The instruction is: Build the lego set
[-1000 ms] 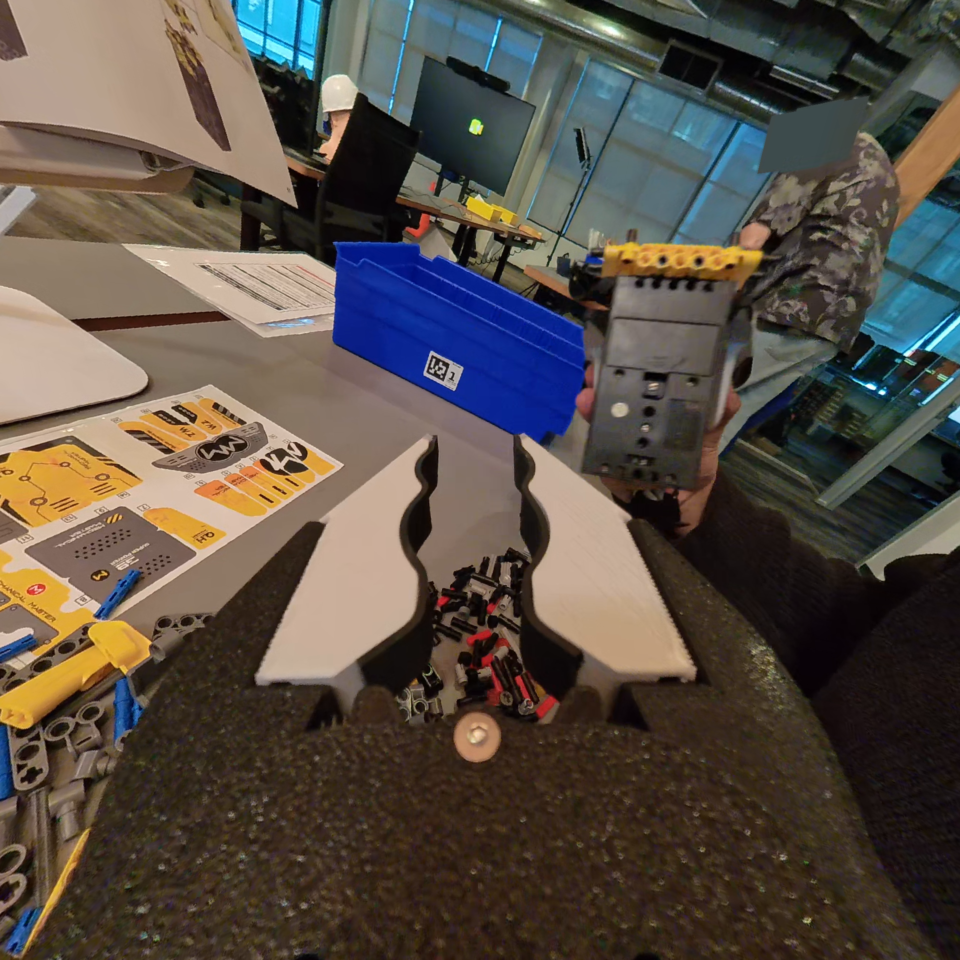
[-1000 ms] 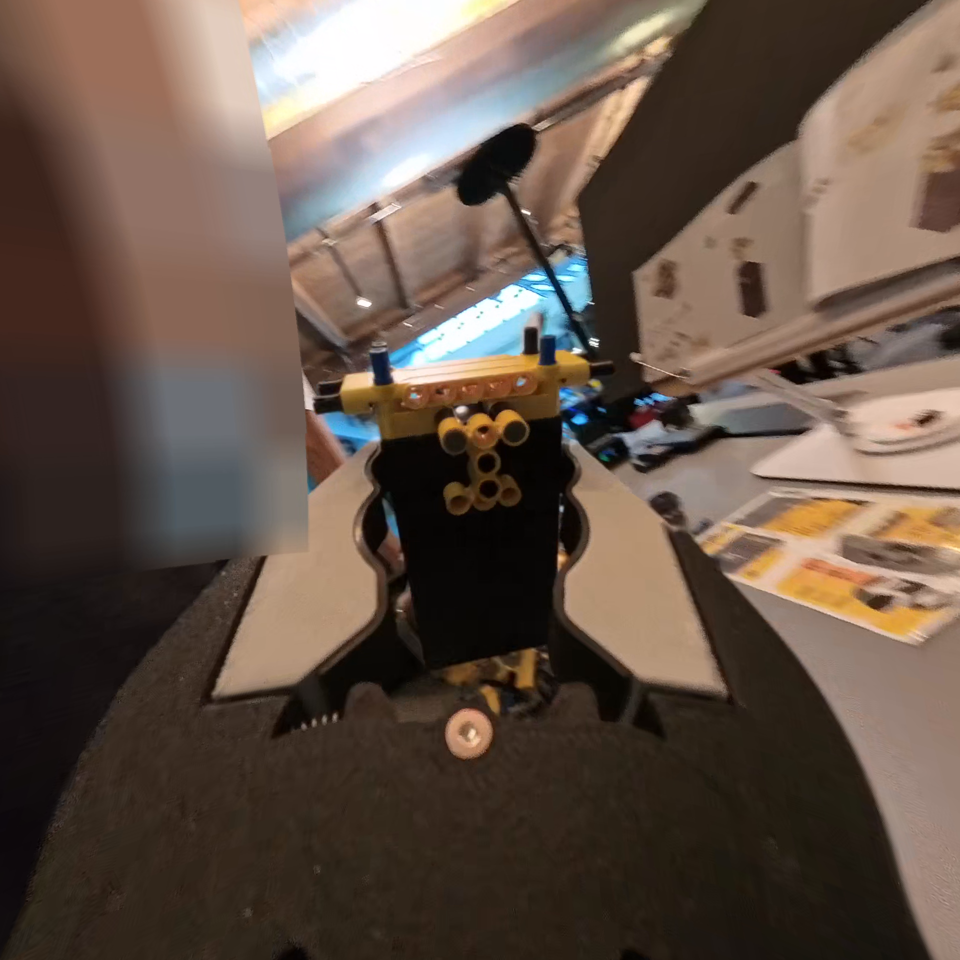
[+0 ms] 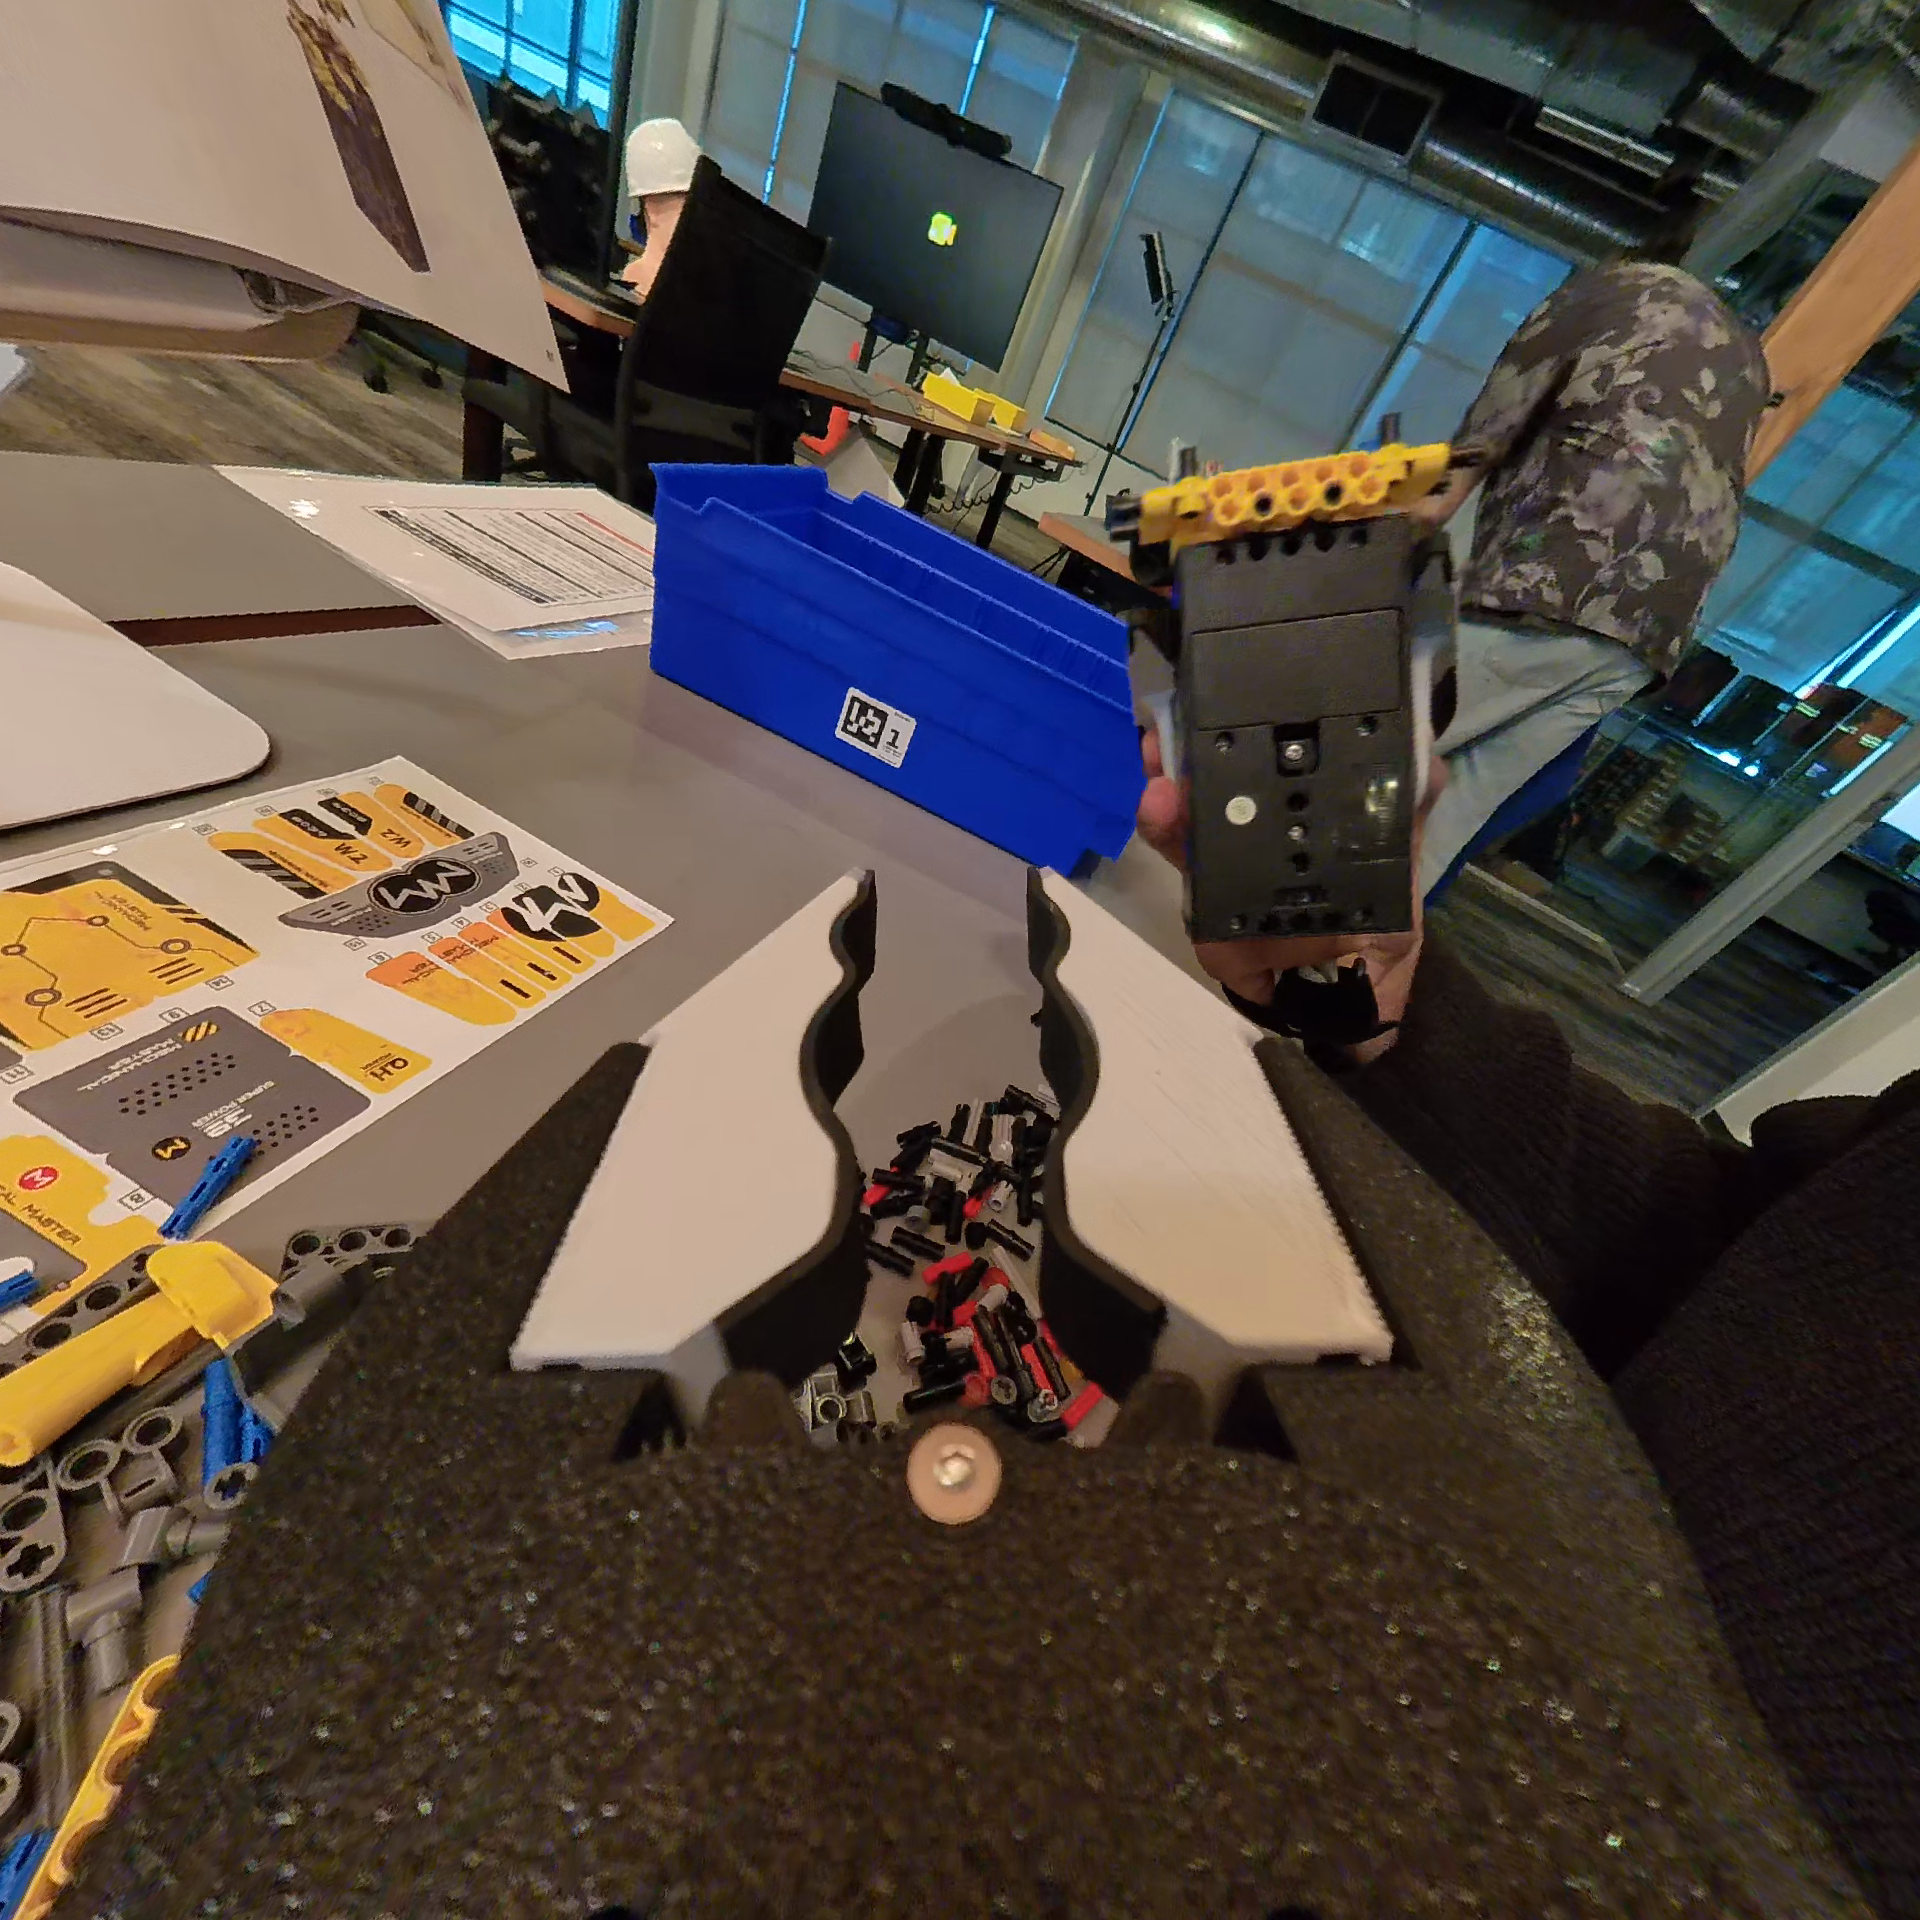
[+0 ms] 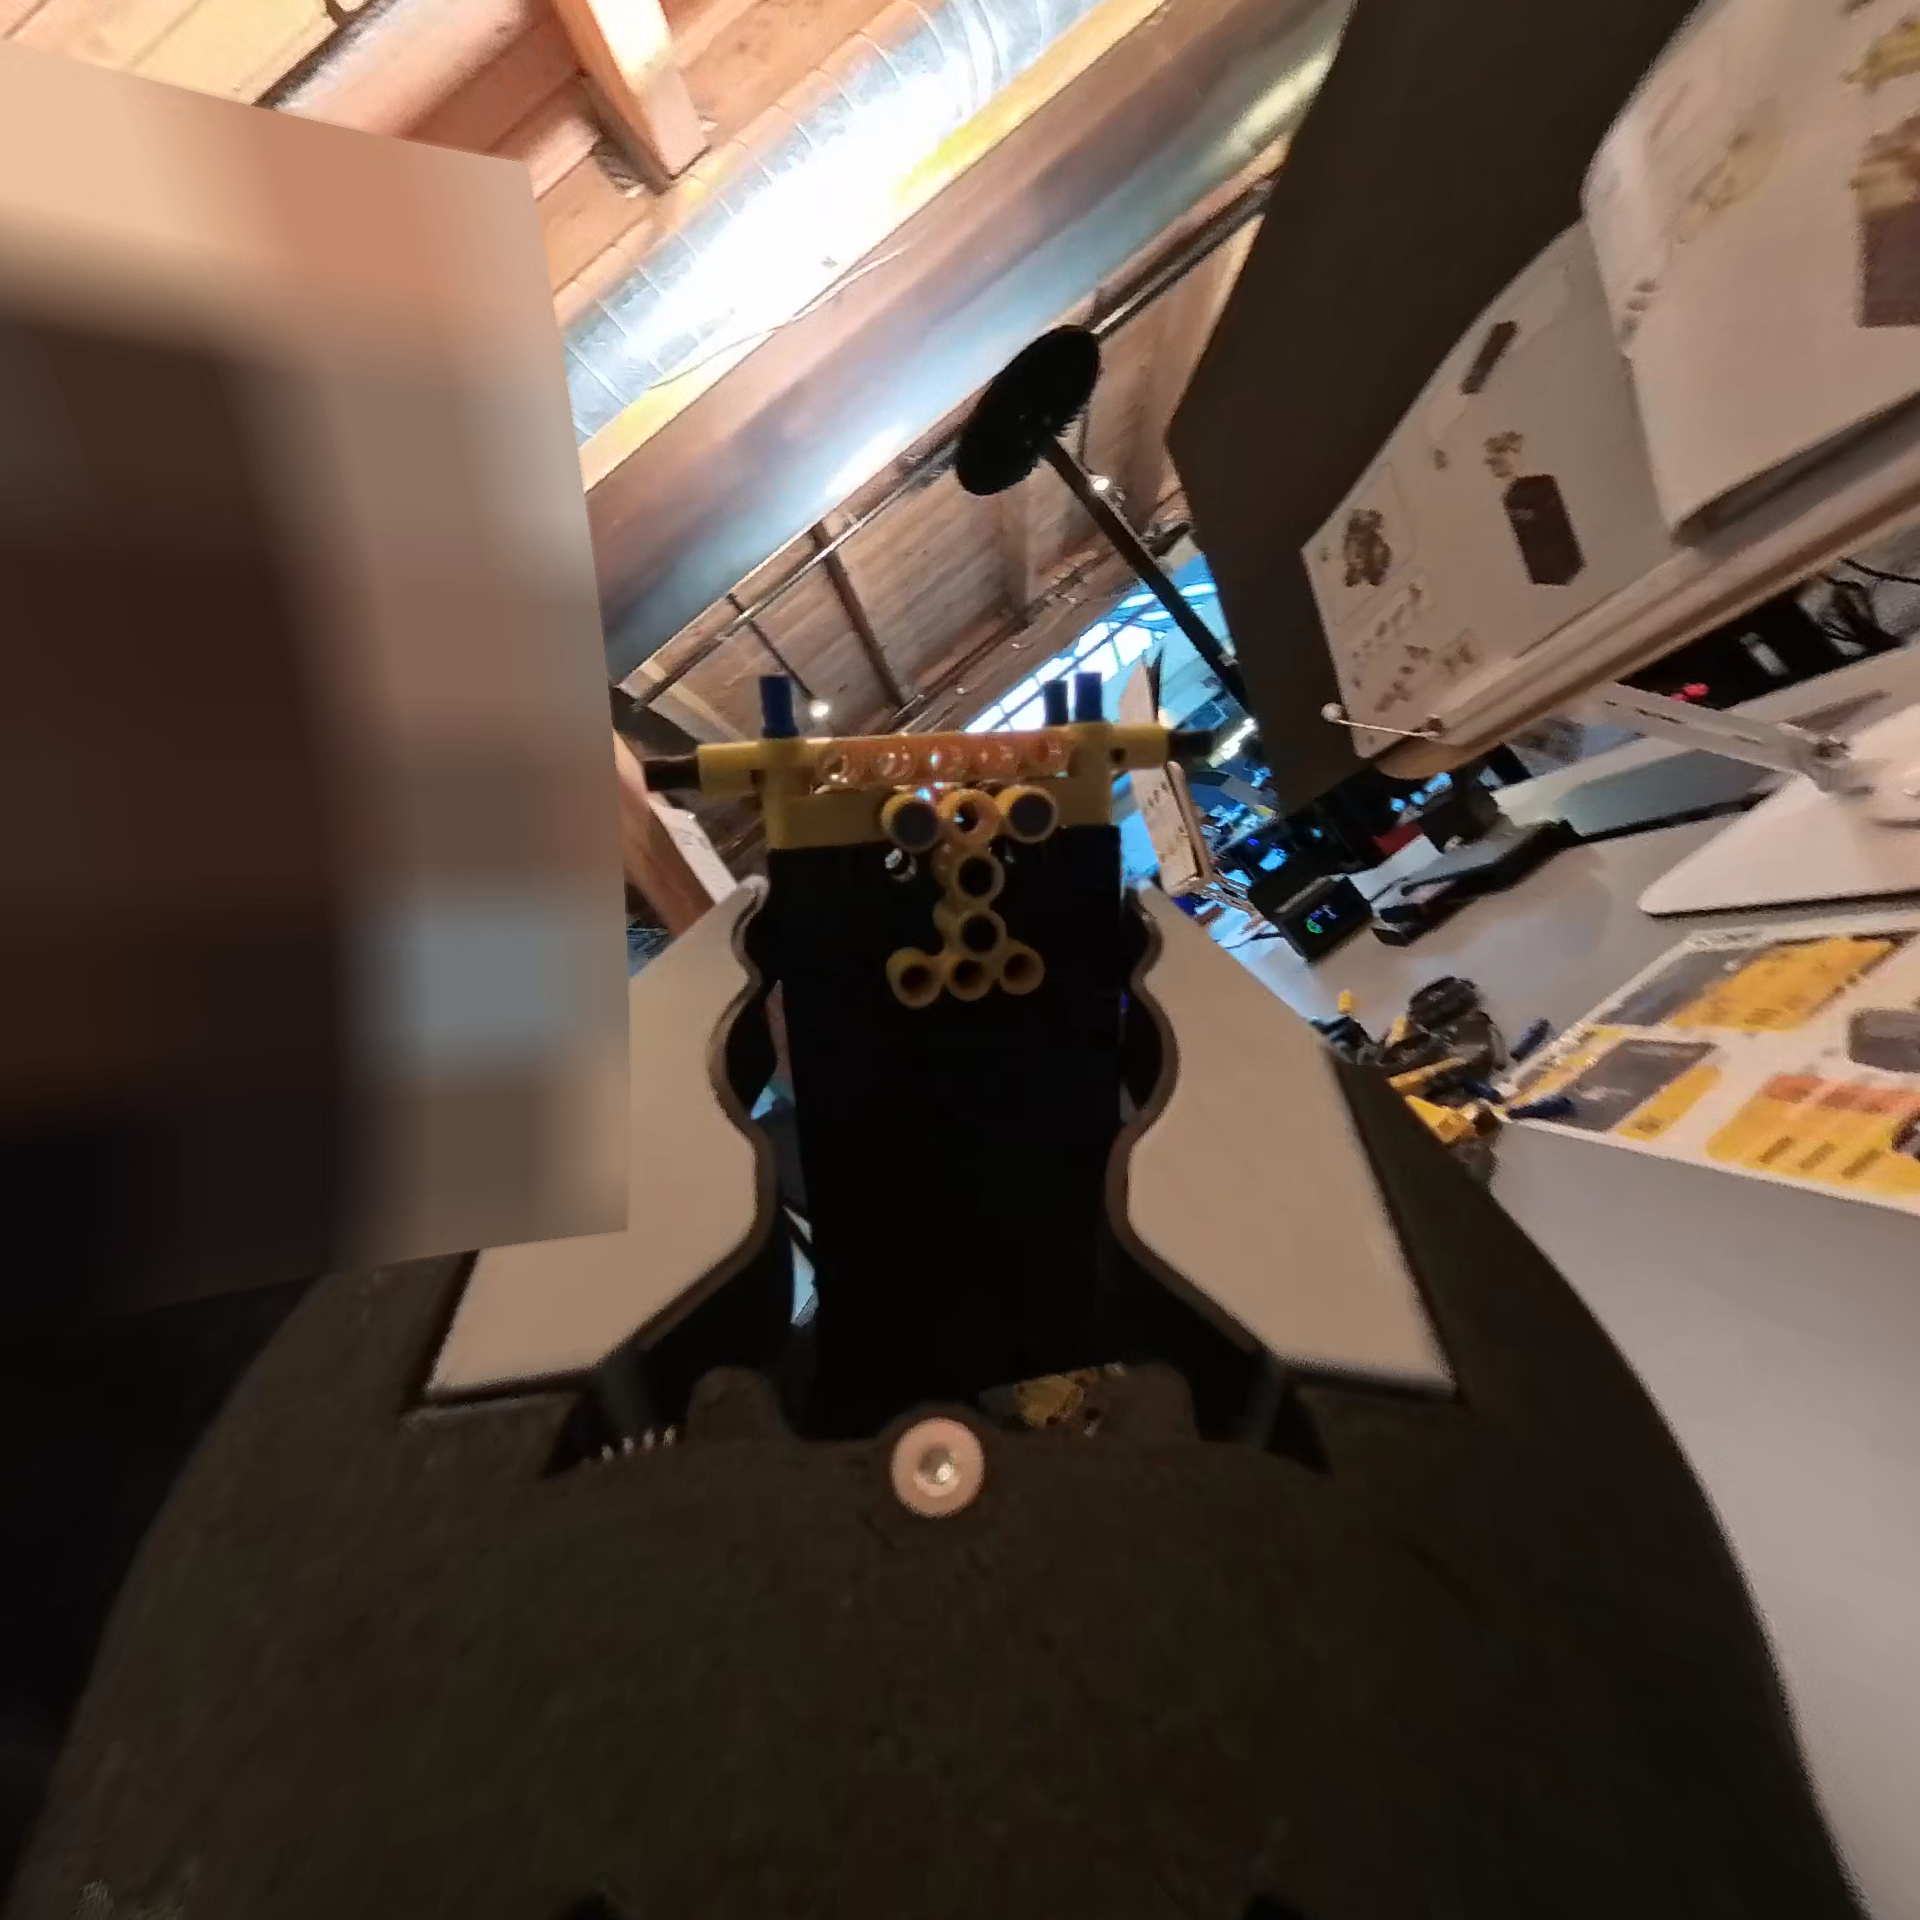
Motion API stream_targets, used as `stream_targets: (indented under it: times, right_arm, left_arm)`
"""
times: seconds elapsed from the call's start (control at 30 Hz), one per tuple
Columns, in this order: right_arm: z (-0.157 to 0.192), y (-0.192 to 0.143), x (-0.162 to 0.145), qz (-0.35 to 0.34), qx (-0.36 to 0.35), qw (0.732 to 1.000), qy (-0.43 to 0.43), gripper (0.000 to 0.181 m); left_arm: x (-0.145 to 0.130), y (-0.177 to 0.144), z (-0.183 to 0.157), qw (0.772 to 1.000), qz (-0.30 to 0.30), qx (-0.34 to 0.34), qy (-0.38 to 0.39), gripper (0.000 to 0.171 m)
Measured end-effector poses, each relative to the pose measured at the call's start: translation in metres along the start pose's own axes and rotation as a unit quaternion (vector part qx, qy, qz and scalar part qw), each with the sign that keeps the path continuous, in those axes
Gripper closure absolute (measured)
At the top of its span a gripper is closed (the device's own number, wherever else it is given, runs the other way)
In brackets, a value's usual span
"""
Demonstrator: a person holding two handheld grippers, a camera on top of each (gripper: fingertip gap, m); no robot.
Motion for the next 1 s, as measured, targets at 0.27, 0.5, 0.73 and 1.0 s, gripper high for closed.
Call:
stream_targets:
  times: [0.27, 0.5, 0.73, 1.0]
  right_arm:
    - [-0.041, -0.019, -0.007, -0.01, -0.104, 0.992, 0.072, 0.116]
    - [-0.049, -0.021, -0.013, 0.015, -0.142, 0.988, 0.057, 0.116]
    - [-0.053, -0.024, -0.015, 0.027, -0.164, 0.985, 0.046, 0.116]
    - [-0.058, -0.027, -0.018, 0.044, -0.192, 0.98, 0.03, 0.116]
  left_arm:
    - [-0.003, 0.002, 0.001, 1.0, 0.008, 0.001, -0.001, 0.143]
    - [-0.005, 0.003, 0.001, 1.0, 0.011, 0.001, 0.0, 0.143]
    - [-0.007, 0.004, 0.001, 1.0, 0.015, 0.0, 0.001, 0.143]
    - [-0.008, 0.004, 0.0, 1.0, 0.017, -0.001, 0.0, 0.143]
Point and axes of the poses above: each gripper's, where its closed fingertips meet, y out along the fingers, x out of its top, z = x × y across the jaws, the point moved 1 cm from there along -y, back along the fingers, and after that the axes turned 13 degrees about x, right-handed, at the moved point
